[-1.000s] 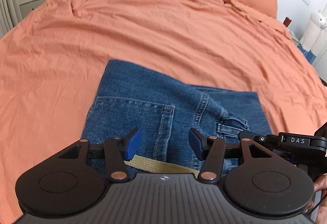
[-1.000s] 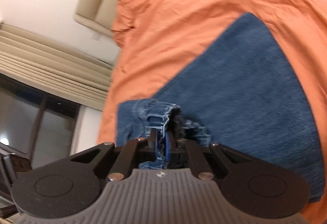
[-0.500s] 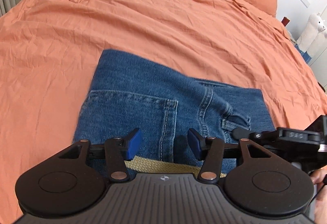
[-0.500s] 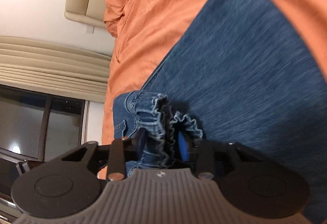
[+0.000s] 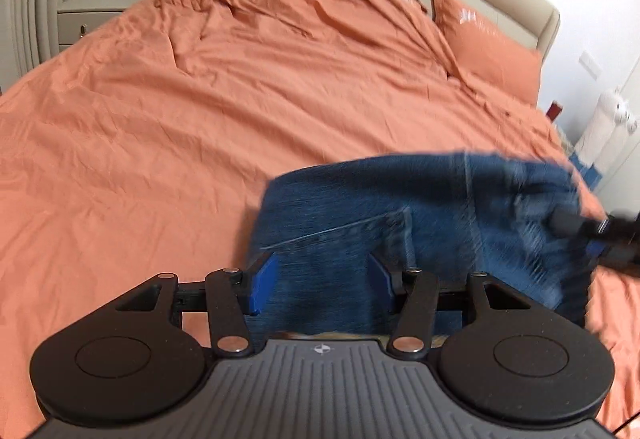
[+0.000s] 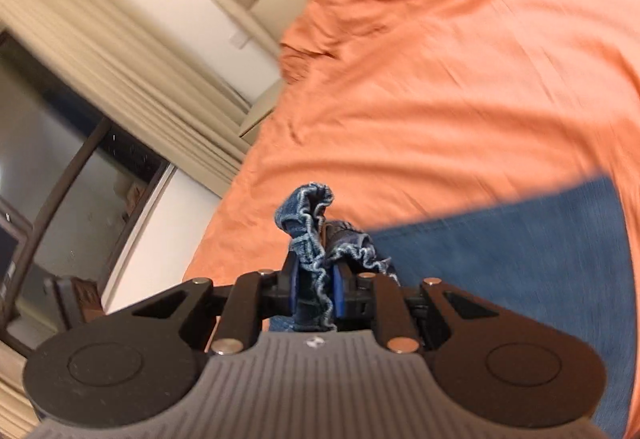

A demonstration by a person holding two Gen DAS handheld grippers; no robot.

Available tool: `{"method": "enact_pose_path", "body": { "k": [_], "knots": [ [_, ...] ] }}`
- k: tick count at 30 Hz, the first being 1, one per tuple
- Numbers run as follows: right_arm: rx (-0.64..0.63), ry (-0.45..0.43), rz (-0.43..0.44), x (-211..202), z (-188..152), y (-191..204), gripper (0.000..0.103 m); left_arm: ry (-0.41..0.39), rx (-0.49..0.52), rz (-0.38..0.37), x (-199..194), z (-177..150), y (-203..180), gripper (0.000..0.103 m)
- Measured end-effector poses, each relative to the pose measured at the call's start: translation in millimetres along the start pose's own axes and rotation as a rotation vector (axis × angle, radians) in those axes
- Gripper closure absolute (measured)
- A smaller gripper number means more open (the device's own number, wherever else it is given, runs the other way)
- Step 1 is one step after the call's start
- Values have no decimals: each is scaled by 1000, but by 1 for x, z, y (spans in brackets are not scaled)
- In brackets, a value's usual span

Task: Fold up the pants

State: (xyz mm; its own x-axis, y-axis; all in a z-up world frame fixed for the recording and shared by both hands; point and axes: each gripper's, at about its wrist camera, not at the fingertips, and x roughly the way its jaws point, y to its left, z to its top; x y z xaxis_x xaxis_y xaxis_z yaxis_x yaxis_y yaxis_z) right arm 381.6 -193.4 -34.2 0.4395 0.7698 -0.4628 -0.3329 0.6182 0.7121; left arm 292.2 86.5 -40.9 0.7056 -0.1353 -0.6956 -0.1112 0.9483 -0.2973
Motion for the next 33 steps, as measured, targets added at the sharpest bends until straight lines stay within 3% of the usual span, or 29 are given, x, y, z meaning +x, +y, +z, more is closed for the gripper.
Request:
{"method": "enact_pose_path", "body": {
  "k": [5, 8, 13, 16, 19, 22, 25, 29, 33],
  "knots": [
    [-51, -81, -89, -42, 30, 17, 91, 5, -1, -38, -3, -4, 4, 42],
    [46, -74, -189, -55, 28, -25, 91, 31, 23, -48, 11, -10, 3, 42],
    [183, -6, -375, -33, -4, -120, 92, 83, 31, -66, 37, -22, -1, 42],
    [243, -16, -383, -26, -20, -160, 93, 98, 56, -59, 48, -28, -6, 42],
    [221, 3, -414, -15, -28, -176, 93, 148, 84, -26, 65, -33, -10, 43],
    [184, 1, -443, -11, -33, -180, 87, 197, 118, 6, 74, -38, -13, 45],
    [124, -41, -456, -24, -37, -165, 80, 181, 136, 21, 62, -38, -15, 45],
    [-9, -167, -517, -65, -64, -122, 77, 169, 154, -25, 32, -45, -17, 43],
    [-33, -234, -478, -93, -106, -89, 78, 180, 250, -61, 3, -64, -30, 37]
  ]
}}
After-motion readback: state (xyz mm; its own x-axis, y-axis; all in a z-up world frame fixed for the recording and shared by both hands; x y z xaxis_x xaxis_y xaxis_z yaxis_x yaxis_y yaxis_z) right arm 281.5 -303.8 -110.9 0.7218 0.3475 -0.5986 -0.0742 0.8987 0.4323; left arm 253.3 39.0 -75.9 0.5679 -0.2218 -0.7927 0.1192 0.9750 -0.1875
